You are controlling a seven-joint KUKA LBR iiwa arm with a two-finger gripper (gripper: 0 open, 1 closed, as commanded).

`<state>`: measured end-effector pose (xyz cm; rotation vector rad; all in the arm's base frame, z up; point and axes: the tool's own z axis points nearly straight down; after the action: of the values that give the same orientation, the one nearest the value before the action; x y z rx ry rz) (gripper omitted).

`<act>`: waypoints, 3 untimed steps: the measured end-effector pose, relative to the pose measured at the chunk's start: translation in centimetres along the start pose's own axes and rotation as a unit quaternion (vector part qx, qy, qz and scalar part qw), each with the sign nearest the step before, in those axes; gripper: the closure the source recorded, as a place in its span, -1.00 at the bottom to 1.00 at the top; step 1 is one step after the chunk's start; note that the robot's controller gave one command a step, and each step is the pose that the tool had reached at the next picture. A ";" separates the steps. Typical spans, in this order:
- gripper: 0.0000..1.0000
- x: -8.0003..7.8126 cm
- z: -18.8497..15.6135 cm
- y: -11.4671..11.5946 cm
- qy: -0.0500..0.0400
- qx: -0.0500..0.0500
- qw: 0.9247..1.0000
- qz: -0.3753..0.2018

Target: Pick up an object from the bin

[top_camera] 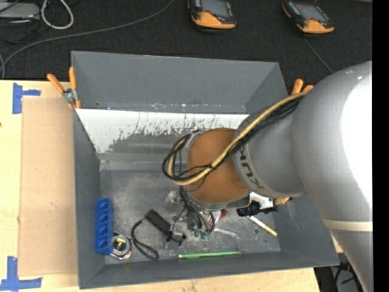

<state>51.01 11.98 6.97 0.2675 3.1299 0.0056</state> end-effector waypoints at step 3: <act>1.00 0.5 0.0 3.0 0.000 0.000 0.976 0.217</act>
Offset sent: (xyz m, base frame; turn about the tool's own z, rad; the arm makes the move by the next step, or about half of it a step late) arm 0.0005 0.0300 0.0003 0.4359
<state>51.05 15.00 7.02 0.9399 2.9988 0.0062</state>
